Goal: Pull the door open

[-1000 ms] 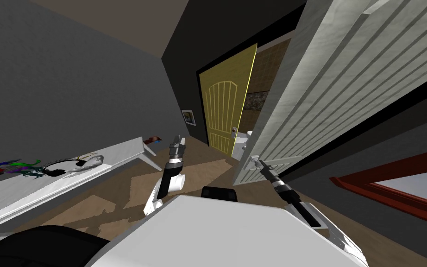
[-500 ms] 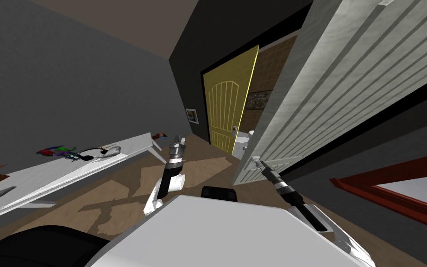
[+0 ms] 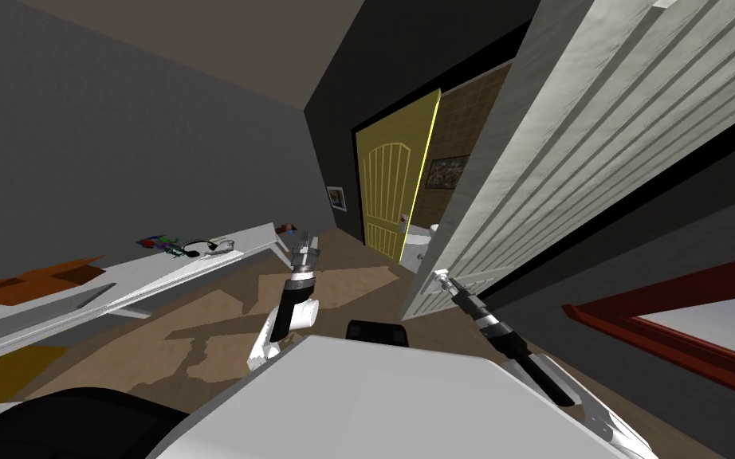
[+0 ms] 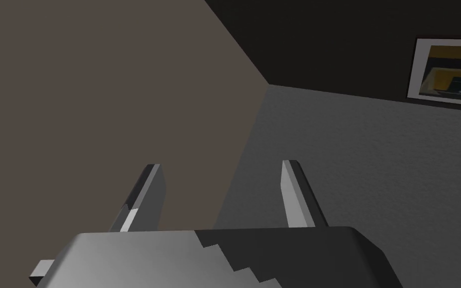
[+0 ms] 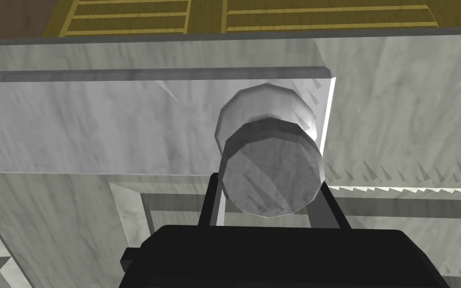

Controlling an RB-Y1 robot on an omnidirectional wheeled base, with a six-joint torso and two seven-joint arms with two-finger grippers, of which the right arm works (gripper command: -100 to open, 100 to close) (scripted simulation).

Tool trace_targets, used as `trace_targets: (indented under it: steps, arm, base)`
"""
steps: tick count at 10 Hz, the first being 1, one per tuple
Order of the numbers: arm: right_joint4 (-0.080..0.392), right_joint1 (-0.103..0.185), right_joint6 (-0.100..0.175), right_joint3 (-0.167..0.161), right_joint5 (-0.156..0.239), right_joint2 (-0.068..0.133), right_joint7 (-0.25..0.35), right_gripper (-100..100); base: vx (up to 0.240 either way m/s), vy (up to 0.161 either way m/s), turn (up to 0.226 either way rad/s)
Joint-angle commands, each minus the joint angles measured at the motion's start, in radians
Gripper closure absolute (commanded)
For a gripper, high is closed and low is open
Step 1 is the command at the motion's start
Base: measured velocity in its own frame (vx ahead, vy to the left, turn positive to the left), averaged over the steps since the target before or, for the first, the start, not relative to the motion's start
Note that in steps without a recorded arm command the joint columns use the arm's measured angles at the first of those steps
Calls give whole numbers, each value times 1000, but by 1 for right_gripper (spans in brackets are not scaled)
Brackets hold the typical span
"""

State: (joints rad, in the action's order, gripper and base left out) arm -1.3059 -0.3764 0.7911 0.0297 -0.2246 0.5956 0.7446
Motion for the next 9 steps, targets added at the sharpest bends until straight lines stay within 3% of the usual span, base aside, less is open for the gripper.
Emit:
trace_targets:
  steps: [1, 2, 3, 9]
  arm:
    - [1, -9, 24, -13, -6, 2, 7, 100]
    - [6, -9, 36, -14, -7, 8, 12, 100]
    - [3, -4, 18, -2, -3, 10, 8, 100]
    - [36, -4, 75, -12, -11, 30, 25, 100]
  base:
    - [-192, -100, 119]
    - [-197, -90, 82]
    - [-93, -53, 5]
    - [-161, -91, 128]
